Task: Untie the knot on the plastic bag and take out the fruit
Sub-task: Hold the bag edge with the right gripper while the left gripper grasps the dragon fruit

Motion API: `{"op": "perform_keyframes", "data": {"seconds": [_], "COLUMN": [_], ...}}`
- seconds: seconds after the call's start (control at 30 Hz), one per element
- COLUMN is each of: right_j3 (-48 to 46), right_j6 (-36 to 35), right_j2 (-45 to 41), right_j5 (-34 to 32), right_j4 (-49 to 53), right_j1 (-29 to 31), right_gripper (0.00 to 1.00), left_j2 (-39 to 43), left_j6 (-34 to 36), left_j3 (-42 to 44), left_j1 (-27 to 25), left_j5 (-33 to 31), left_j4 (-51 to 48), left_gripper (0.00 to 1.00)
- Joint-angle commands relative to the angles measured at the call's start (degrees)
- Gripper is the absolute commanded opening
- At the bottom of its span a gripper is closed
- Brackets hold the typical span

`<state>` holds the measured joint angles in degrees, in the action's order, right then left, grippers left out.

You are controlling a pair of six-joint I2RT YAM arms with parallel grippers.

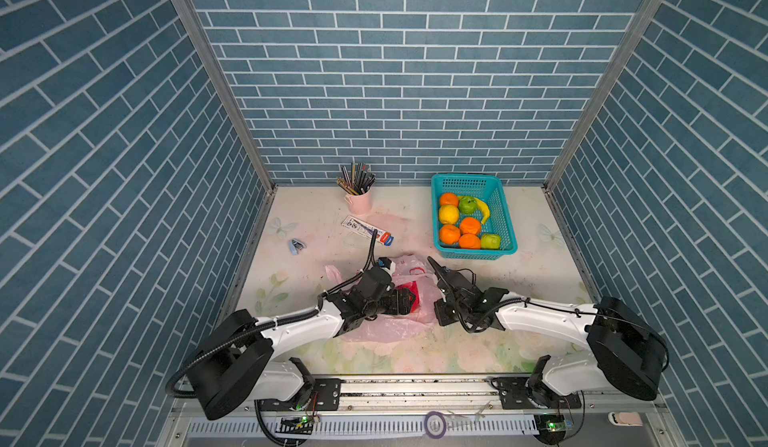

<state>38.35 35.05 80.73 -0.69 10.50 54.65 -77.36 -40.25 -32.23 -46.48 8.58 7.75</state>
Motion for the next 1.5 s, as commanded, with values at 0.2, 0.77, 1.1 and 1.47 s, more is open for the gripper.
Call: {"op": "perform_keyframes", "data": {"seconds": [0.2, 0.77, 1.1, 1.47], "right_j3": [1.6, 2.1, -1.3, -1.2], "right_j6": [4.0, 10.9, 16.6, 11.1], "right_j2": [0.1, -4.0, -7.9, -13.0], "right_j5": [-0.3, -10.9, -16.2, -10.6], "right_j4": [-1.0, 10.6, 16.2, 8.5], "right_j1": [0.2, -0.3, -2.0, -2.0], "right_gripper": [0.13, 0.13, 0.12, 0.5], "left_j2": [-6.9, -12.0, -12.0, -12.3], "left_j6": [3.0, 5.1, 6.1, 7.6], "left_j3": [-5.4, -8.5, -9.0, -9.6], "left_j1": [-0.2, -0.6, -0.6, -0.6], "left_j5": [1.6, -3.7, -3.9, -1.3], "left_j4": [2.3, -4.9, -4.6, -1.6], "left_gripper": [0.87, 0.88, 0.88, 0.6]}}
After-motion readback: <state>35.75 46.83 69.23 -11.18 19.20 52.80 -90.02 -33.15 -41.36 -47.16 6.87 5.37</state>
